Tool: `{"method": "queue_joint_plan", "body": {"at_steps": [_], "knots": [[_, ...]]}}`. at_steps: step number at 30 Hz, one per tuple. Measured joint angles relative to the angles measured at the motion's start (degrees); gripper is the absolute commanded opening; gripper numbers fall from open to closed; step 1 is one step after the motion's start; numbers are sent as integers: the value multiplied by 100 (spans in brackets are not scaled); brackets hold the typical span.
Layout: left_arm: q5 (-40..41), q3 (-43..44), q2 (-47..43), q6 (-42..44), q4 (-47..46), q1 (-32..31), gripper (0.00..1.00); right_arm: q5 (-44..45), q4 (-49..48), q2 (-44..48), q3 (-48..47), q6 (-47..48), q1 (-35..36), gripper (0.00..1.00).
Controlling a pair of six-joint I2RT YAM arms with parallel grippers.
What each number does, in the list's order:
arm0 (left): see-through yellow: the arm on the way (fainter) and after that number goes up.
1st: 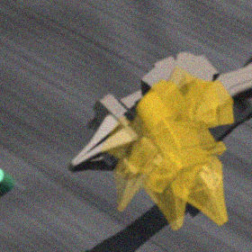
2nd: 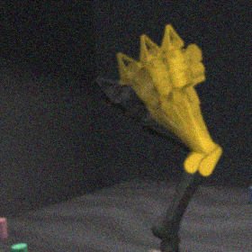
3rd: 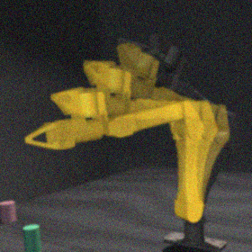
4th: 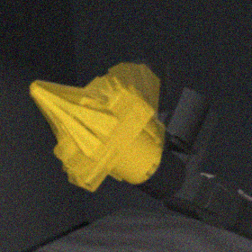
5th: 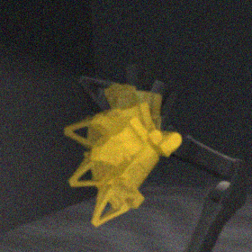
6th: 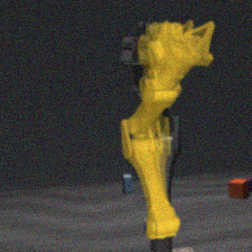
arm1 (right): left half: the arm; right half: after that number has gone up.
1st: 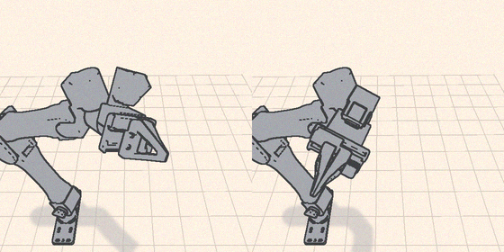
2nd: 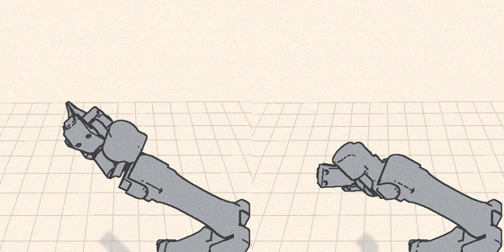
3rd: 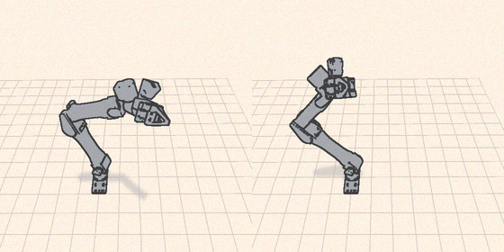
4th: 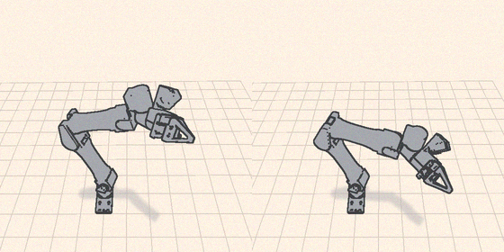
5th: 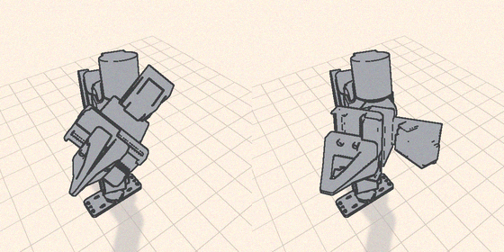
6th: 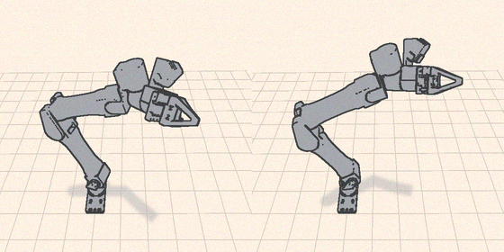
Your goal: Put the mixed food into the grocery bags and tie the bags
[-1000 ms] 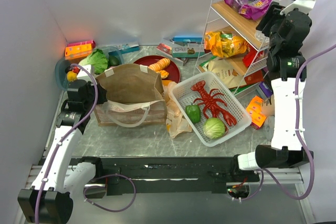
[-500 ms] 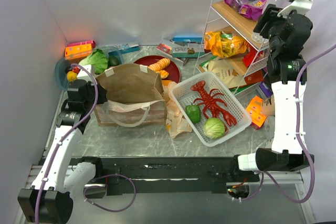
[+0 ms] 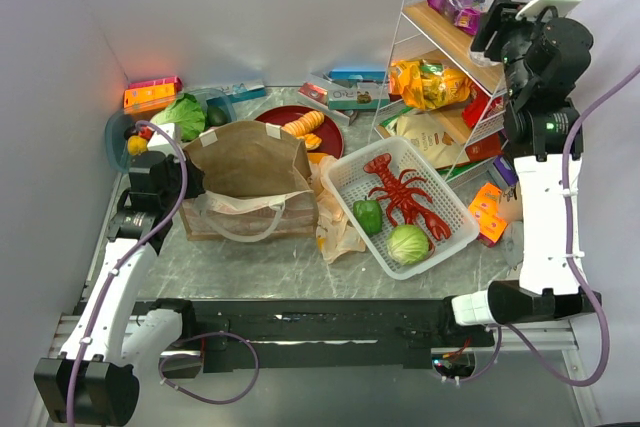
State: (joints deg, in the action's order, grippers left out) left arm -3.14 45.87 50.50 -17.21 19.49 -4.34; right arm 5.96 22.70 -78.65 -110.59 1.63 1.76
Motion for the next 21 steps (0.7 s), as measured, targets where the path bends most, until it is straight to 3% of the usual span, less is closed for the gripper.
{"method": "queue_joint_plan", "body": {"at_steps": [4,12,21], "knots": [[0,0,2,2,0,0,1,61,-404,118,221,225,485,0],[107,0,37,0,0,-15,1,-885,-946,511,1541,247,2481,0],[175,0,33,-2,0,-24,1,-1462,-1071,-756,1794,688,4485,0]]}}
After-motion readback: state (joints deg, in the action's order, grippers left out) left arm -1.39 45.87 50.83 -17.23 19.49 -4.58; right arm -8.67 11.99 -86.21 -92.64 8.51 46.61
